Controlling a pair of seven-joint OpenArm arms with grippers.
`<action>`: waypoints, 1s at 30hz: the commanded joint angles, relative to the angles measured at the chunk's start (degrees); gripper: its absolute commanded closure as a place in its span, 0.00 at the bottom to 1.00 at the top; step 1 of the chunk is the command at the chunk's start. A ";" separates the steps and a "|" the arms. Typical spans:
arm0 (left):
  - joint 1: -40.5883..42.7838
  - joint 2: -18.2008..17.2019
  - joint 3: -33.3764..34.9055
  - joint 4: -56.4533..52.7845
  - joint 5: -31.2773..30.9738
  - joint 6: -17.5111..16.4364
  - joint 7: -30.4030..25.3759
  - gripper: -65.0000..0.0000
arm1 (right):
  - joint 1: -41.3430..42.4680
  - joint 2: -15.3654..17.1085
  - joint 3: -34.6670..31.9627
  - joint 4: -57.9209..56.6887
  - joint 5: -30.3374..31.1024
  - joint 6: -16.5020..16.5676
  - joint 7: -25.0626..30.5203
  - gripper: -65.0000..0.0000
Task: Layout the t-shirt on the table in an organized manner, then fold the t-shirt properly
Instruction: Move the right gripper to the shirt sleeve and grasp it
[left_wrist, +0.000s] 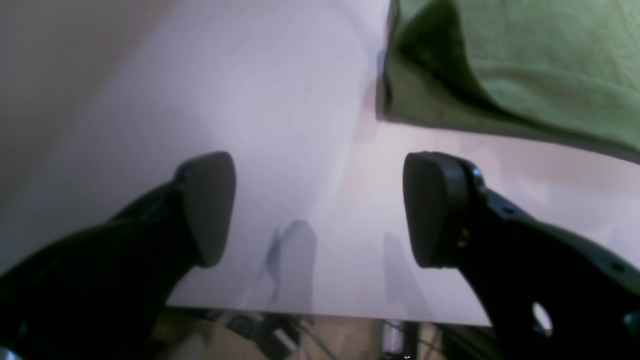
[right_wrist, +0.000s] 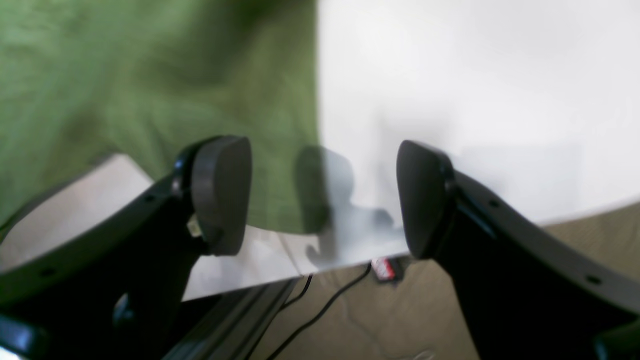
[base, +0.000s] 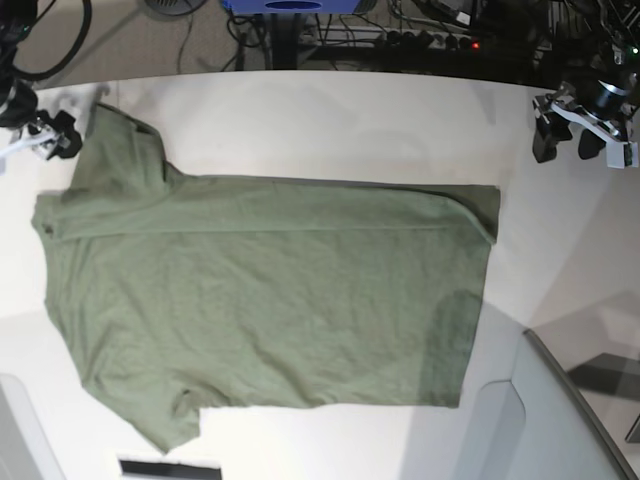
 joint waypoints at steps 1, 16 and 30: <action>0.44 -0.50 -0.14 0.81 -0.90 -0.49 -1.07 0.23 | 0.08 0.92 0.26 -0.67 0.69 0.30 0.37 0.35; 1.06 0.38 0.38 0.73 -0.72 -0.49 -1.07 0.23 | -0.71 -2.95 -5.98 -3.57 0.69 0.56 0.37 0.36; 0.62 0.56 0.38 -1.73 -0.90 -0.49 -1.07 0.23 | 1.32 -2.60 -6.60 -3.04 0.69 0.56 -0.07 0.99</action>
